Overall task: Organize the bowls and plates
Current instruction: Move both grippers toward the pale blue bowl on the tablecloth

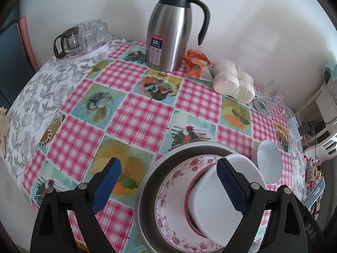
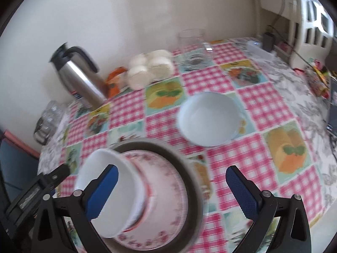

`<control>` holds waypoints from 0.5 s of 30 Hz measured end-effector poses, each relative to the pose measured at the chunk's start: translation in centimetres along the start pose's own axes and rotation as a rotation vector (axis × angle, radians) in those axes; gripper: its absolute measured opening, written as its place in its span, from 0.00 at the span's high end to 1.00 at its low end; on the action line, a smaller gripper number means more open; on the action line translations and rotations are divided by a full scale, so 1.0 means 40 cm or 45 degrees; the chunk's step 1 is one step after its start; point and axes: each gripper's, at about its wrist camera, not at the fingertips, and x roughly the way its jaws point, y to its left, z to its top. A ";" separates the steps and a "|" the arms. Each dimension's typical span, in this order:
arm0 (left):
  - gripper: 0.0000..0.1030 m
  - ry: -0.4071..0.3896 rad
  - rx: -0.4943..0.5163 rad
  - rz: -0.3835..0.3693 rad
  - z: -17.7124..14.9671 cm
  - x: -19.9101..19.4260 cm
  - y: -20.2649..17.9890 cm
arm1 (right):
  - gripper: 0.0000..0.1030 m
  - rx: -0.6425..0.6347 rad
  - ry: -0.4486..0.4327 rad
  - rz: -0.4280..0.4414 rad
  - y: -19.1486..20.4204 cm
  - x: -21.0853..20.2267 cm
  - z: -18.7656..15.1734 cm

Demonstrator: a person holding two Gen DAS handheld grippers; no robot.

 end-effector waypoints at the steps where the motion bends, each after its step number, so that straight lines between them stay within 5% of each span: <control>1: 0.10 -0.010 0.007 -0.001 -0.003 -0.006 -0.012 | 0.00 0.021 -0.003 -0.016 -0.023 -0.001 0.004; 15: 0.10 -0.071 0.224 -0.125 -0.058 -0.057 -0.239 | 0.00 0.154 -0.053 -0.092 -0.216 -0.040 0.030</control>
